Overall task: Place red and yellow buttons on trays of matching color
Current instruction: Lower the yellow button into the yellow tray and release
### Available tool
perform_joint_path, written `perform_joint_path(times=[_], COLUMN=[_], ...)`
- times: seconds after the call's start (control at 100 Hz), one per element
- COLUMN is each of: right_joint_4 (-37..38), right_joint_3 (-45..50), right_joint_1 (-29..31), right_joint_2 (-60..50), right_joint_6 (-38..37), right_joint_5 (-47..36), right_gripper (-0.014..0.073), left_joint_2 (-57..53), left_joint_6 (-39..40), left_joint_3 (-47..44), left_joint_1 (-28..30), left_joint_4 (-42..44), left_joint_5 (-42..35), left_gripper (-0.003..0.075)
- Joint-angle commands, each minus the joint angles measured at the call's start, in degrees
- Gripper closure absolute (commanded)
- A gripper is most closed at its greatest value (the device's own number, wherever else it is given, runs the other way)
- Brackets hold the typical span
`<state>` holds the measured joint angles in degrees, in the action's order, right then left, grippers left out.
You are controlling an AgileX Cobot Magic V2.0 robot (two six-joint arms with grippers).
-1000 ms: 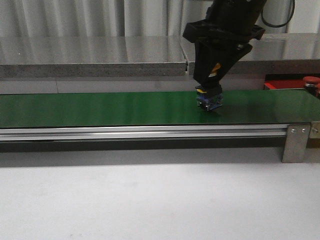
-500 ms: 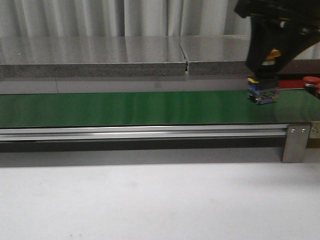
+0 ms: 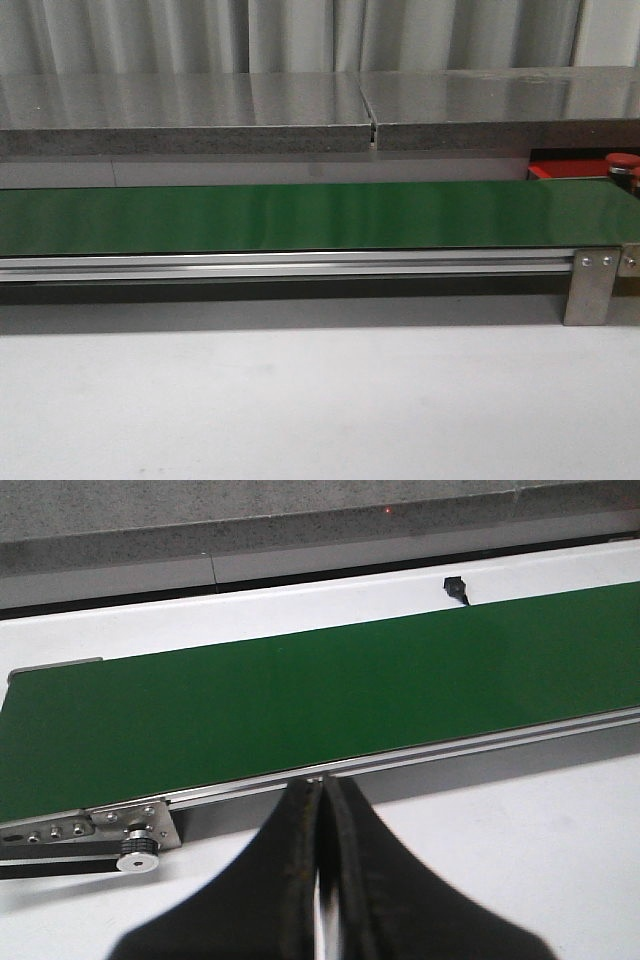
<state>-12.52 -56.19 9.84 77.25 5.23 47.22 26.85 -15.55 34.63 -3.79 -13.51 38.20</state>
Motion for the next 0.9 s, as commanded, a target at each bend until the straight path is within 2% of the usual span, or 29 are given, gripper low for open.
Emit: perform_joint_path(times=[0.0, 0.26, 0.59, 0.77, 0.84, 0.89], right_joint_4=[-0.2, -0.7, -3.7, -5.5, -5.5, -5.5], right_joint_3=[0.0, 4.6, 7.6, 7.6, 7.6, 7.6], right_joint_1=[3.9, 10.4, 10.4, 10.4, 10.4, 10.4], right_joint_2=[-2.1, -2.0, 1.7, 6.1, 7.4, 7.6], right_joint_6=[0.1, 0.1, 0.1, 0.1, 0.2, 0.3], right_joint_5=[-2.3, -7.0, -14.7, -15.8, -16.0, -16.0], right_gripper=[0.0496, 0.0496, 0.0494, 0.0488, 0.0421, 0.0306], left_joint_2=[0.2, 0.2, 0.2, 0.2, 0.2, 0.2], left_joint_6=[0.2, 0.2, 0.2, 0.2, 0.2, 0.2], left_joint_3=[1.4, 1.4, 1.4, 1.4, 1.4, 1.4], left_joint_1=[-0.6, -0.6, -0.6, -0.6, -0.6, -0.6], left_joint_4=[-1.1, -1.1, -1.1, -1.1, -1.1, -1.1], left_joint_5=[-4.0, -4.0, -4.0, -4.0, -4.0, -4.0], left_gripper=[0.0739, 0.0739, 0.0739, 0.0739, 0.0739, 0.0739])
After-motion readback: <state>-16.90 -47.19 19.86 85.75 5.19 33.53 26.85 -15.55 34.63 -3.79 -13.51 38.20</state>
